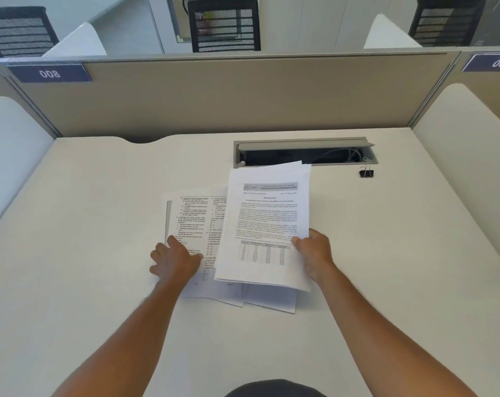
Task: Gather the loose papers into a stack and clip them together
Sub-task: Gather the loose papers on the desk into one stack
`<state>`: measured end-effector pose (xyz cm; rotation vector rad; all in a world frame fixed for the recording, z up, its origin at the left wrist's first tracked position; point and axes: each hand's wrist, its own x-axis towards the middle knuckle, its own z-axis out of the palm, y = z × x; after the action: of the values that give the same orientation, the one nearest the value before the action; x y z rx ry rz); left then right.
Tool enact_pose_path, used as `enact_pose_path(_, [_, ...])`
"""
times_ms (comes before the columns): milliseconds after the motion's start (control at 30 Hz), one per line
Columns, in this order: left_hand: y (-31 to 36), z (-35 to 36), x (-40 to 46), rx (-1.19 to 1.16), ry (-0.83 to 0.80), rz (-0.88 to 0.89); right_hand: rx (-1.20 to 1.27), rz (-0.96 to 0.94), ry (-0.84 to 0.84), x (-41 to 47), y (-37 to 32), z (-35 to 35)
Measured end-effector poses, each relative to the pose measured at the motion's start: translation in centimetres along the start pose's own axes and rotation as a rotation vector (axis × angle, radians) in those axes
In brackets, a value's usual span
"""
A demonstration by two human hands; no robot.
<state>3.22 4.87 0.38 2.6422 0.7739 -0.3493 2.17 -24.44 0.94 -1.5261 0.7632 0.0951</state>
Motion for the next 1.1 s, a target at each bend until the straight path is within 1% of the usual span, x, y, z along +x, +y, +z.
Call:
enact_pose_path(200, [-0.7, -0.4, 0.2, -0.004, -0.014, 0.038, -0.215, -0.024, -0.071, -1.5, 1.6, 3.2])
enact_pose_path(400, [-1.3, -0.4, 0.2, -0.042, -0.001, 0.021, -0.331, -0.035, -0.053, -2.5, 2.0, 4.3])
enact_pose_path(500, [-1.5, -0.6, 0.7, -0.098, -0.024, 0.001, -0.352, -0.045, -0.029, -2.5, 2.2, 4.5])
enact_pose_path(600, [-2.0, -1.0, 0.9, -0.213, -0.005, 0.033, -0.353, -0.044, -0.032, -2.6, 2.3, 4.5])
enact_pose_path(733, [-2.2, -1.6, 0.7, -0.293, 0.018, 0.074, -0.344, -0.033, -0.029, -2.4, 2.3, 4.5])
enact_pose_path(833, [-2.1, -2.1, 0.8, -0.397, -0.002, 0.076, -0.323, -0.026, -0.044, -2.2, 2.3, 4.6])
enact_pose_path(1000, [-2.5, -2.4, 1.3, -0.545, -0.068, 0.026, -0.283, -0.025, -0.103, -2.1, 2.7, 4.9])
enact_pose_path(1100, [-2.5, -2.2, 1.5, -0.615, -0.127, 0.043, -0.304, -0.009, -0.102, -2.1, 2.9, 5.1])
